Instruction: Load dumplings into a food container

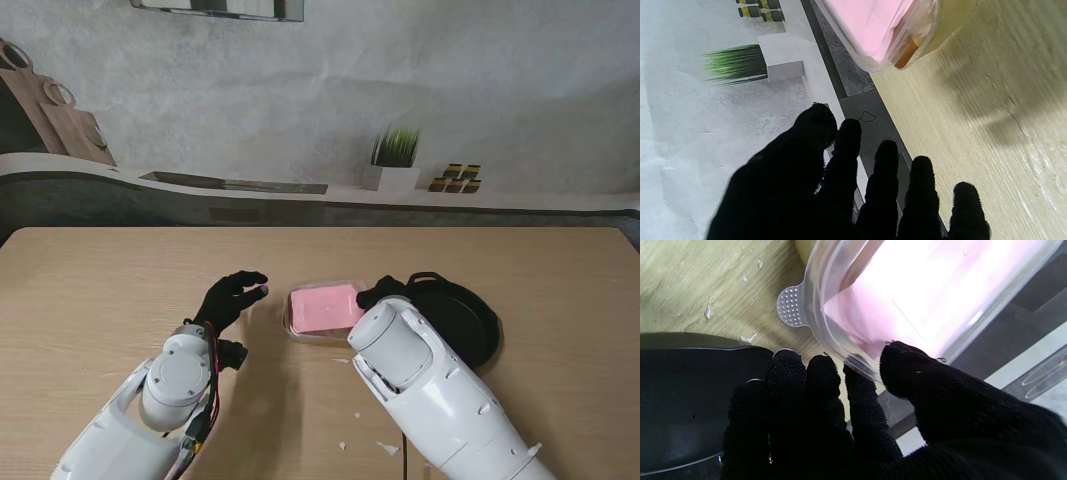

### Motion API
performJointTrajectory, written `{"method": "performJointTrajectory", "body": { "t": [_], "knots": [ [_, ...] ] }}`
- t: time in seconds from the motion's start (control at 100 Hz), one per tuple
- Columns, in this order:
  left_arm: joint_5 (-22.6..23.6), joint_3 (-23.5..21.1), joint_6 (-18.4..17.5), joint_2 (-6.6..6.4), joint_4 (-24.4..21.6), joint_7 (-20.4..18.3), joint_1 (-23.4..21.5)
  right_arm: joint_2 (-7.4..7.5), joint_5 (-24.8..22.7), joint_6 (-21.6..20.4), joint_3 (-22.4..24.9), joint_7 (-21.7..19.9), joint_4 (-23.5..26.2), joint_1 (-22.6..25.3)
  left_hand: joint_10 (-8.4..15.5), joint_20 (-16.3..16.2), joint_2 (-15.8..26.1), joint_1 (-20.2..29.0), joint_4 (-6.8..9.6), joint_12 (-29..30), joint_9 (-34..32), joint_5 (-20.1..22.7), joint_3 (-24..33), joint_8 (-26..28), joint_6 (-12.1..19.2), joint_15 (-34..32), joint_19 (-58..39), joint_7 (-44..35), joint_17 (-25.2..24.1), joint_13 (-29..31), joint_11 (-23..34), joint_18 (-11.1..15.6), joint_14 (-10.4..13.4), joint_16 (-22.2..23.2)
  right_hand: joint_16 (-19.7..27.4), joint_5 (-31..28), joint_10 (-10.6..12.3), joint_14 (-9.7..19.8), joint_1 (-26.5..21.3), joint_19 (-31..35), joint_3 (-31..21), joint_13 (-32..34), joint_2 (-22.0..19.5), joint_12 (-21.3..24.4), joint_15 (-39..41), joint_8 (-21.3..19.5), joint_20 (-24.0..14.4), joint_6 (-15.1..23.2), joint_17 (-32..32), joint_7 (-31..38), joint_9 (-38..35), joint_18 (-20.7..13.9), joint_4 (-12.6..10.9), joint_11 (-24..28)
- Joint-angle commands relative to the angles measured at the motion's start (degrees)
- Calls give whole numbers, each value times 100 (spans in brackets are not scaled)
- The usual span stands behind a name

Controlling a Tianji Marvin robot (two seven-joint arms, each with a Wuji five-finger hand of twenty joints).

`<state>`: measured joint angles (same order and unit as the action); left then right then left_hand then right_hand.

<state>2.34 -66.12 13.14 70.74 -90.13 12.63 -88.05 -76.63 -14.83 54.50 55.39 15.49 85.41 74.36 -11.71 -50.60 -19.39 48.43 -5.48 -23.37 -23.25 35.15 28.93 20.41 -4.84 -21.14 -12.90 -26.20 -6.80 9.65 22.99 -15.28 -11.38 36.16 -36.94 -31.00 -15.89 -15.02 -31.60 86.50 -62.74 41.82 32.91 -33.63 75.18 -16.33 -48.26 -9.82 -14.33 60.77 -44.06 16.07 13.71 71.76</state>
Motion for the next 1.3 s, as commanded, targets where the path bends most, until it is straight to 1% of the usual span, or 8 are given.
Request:
{"method": "performJointTrajectory", "body": {
  "t": [0.0, 0.18, 0.43, 0.58, 0.73, 0.93, 1.12, 1.29],
  "knots": [
    [20, -5, 17, 5, -18, -83, -20, -6, 50, 252, -16, -193, 111, 18, 239, 83, 19, 148, 2, 50, 103, 114, -182, 69, 249, 121, 163, 80, 8, -154, -75, 119, 135, -78, -115, 334, -143, -218, 339, -18, 152, -313, -351, 55, -265, -431, -124, -64, 338, -354, 442, -808, -580, -98],
    [148, 17, -42, -15, 21, -94, -2, -258, -601, 359, 463, -1101, 332, 267, 214, 124, 0, 273, -12, 37, 17, 195, -268, 105, 223, 111, 158, 58, 7, -112, -31, 113, 105, -57, 39, 1441, 116, 134, 664, -286, 733, -1504, -706, 194, -937, -494, -34, 70, 1216, -595, 1701, -1357, -633, -547],
    [1017, 122, -99, -160, 218, -266, 88, -425, -1571, 362, 757, -2019, 521, 492, -32, 25, -10, 561, 8, -667, -837, 391, -565, 161, 93, -700, 11, -44, 12, 406, 598, 0, -218, 501, 79, 1512, 173, 198, 624, -386, 958, -1779, -876, 357, -1074, -448, 83, 89, 1388, -600, 1962, -1425, -670, -633],
    [1422, 233, -137, -210, 392, -285, 192, -10, -1206, 359, 391, -1794, 678, 438, 4, 4, -24, 221, 44, -487, -691, 281, -352, 73, 104, -745, 32, 73, 9, 324, 322, -19, -221, 411, 150, 1723, 291, 373, 614, -732, 1093, -2167, -928, 445, -1251, -465, 253, 370, 1562, -598, 2400, -1529, -684, -701],
    [1775, 379, -317, -268, 586, -343, 355, 642, -558, 327, -298, -1266, 827, 174, 139, 54, -217, -556, 148, -131, 93, -724, -77, -246, 245, -171, 94, 608, -20, -133, -95, 23, 15, 11, 302, 2128, 638, 706, 640, -1156, 1201, -2762, -942, 617, -1570, -540, 396, 791, 1716, -573, 3135, -1644, -707, -954],
    [2087, 625, -463, -316, 767, -415, 603, 916, -1409, -415, -430, -1457, 862, 256, 62, 89, -366, -726, 185, -13, 31, -993, -95, -399, 364, -48, 85, 696, 66, 1, -63, -64, -51, -84, 477, 2153, 820, 854, 653, -1239, 1034, -2946, -823, 796, -1862, -616, 360, 1611, 1707, -618, 3449, -1744, -714, -1203],
    [2115, 844, -501, -314, 925, -487, 807, 980, -1640, -1525, -273, -1379, 708, 416, -114, 152, -389, -625, 163, -54, -335, -930, 145, -415, 545, -361, 89, 518, 182, 433, 56, -159, -244, 78, 556, 1833, 973, 976, 488, -1385, 634, -2804, -575, 831, -1995, -712, 434, 2497, 1455, -822, 3296, -1767, -627, -1247],
    [2114, 1041, -513, -297, 1087, -506, 959, 1027, -1912, -2131, -304, -1313, 386, 371, -148, 226, -535, -754, 149, -46, -490, -1031, 190, -486, 647, -484, 127, 569, 225, 612, 64, -214, -355, 109, 568, 1676, 969, 997, 483, -1439, 381, -2697, -266, 829, -2030, -780, 527, 2753, 1294, -879, 3281, -1705, -620, -1253]
  ]
}}
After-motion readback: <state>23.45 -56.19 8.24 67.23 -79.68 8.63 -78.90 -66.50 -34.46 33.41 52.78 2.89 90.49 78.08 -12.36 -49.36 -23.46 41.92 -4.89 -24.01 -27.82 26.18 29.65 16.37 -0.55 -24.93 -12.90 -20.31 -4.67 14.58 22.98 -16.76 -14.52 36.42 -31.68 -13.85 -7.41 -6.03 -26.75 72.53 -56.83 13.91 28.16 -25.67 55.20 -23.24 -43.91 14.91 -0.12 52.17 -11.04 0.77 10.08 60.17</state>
